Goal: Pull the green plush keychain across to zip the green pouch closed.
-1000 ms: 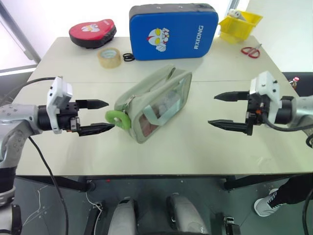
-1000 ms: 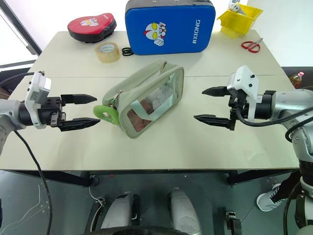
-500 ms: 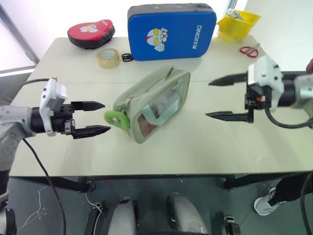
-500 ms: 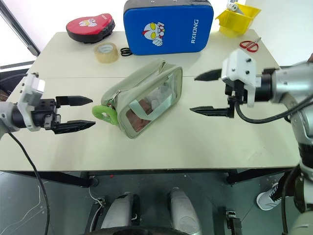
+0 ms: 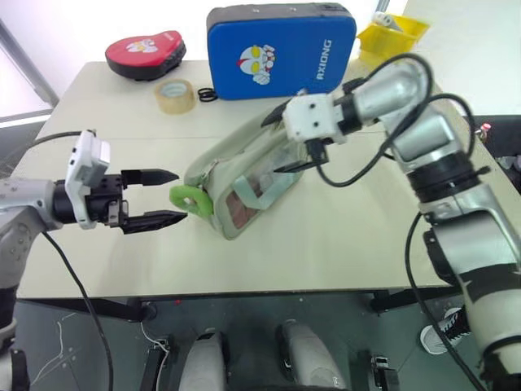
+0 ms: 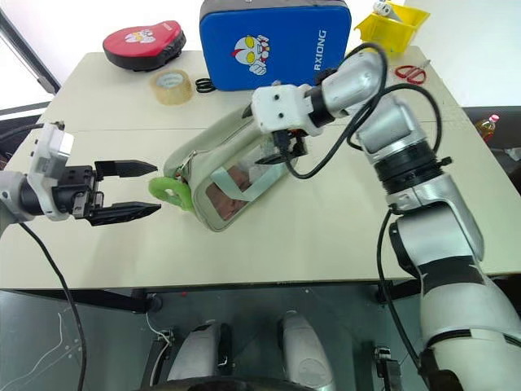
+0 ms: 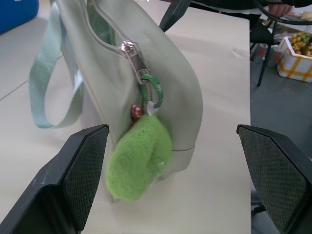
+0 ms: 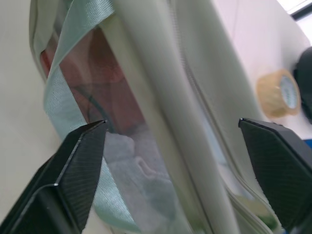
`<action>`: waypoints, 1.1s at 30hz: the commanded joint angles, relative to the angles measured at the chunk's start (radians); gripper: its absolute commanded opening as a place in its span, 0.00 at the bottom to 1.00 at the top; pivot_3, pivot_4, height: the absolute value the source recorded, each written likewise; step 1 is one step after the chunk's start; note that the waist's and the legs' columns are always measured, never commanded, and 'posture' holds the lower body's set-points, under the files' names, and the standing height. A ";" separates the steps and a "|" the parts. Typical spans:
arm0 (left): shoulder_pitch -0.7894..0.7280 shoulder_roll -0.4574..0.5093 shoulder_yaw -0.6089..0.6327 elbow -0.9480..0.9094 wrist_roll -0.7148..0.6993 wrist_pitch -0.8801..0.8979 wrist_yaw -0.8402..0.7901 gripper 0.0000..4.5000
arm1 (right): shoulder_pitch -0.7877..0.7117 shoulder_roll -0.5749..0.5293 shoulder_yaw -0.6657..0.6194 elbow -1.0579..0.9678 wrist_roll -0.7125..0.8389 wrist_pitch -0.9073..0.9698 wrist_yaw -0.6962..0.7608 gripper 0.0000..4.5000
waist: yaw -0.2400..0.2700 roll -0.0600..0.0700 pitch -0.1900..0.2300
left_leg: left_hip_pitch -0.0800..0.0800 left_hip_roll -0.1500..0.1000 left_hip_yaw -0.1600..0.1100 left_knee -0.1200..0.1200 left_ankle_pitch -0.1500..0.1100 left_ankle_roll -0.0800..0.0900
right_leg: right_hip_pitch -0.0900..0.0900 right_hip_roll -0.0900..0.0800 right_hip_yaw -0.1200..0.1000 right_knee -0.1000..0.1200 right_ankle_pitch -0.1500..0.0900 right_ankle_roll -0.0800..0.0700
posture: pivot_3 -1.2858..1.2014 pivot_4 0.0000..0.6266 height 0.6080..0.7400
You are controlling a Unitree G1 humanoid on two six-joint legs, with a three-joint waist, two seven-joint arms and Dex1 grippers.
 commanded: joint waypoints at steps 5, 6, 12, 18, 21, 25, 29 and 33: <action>0.007 0.021 0.057 -0.033 -0.022 0.002 0.014 1.00 | -0.052 0.017 -0.050 0.022 0.006 -0.006 0.029 0.12 | 0.001 0.000 0.000 | 0.000 0.000 0.000 0.000 0.000 0.000 | 0.000 0.000 0.000 0.001 0.000 0.000 | 0.52 0.24 0.98; 0.005 0.021 0.055 -0.032 -0.020 0.001 0.015 1.00 | -0.054 0.016 -0.059 0.009 0.016 0.019 0.035 0.01 | 0.000 0.000 0.000 | 0.000 0.000 0.000 0.000 0.000 0.000 | 0.000 0.000 0.000 0.001 0.000 0.000 | 0.52 0.24 0.98; -0.005 0.019 0.048 -0.014 -0.013 -0.009 0.015 1.00 | -0.071 -0.023 -0.091 -0.191 0.031 0.386 0.040 0.01 | 0.001 0.000 0.000 | 0.000 0.000 -0.001 0.000 0.000 0.000 | 0.000 0.000 0.000 0.001 0.000 0.000 | 0.52 0.24 0.98; -0.010 0.011 0.027 0.004 -0.005 -0.019 0.007 1.00 | -0.079 -0.112 -0.049 -0.430 -0.006 0.737 0.067 0.01 | 0.005 0.000 0.000 | -0.001 0.000 -0.001 0.000 0.000 0.000 | -0.001 0.000 0.000 0.000 0.000 0.000 | 0.52 0.24 0.98; -0.023 0.005 0.009 0.012 0.000 -0.025 0.000 1.00 | -0.088 -0.113 -0.030 -0.478 -0.023 0.836 0.042 0.01 | 0.000 0.000 0.000 | 0.000 -0.001 -0.001 0.000 0.000 0.000 | -0.001 0.001 0.000 0.001 0.000 0.000 | 0.52 0.24 0.98; -0.046 0.004 -0.008 0.025 0.006 -0.027 -0.007 1.00 | -0.073 -0.112 0.000 -0.530 -0.051 0.960 -0.014 0.01 | 0.001 0.000 0.000 | -0.001 -0.001 -0.001 0.000 0.000 0.000 | -0.002 0.001 0.000 0.001 0.000 0.000 | 0.52 0.24 0.98; -0.047 0.007 -0.015 0.028 0.007 -0.027 -0.016 1.00 | -0.043 -0.125 0.006 -0.593 -0.058 1.002 -0.066 0.01 | 0.001 0.000 0.000 | -0.001 -0.001 -0.001 0.000 0.000 0.000 | -0.002 0.001 0.000 0.001 0.000 0.000 | 0.52 0.24 0.98; -0.050 0.007 -0.020 0.032 0.009 -0.029 -0.021 1.00 | -0.038 -0.143 -0.011 -0.662 -0.024 1.062 -0.080 0.01 | 0.002 0.000 0.000 | -0.001 -0.001 -0.001 0.000 0.000 0.000 | -0.002 0.001 0.000 0.000 0.000 0.000 | 0.52 0.24 0.98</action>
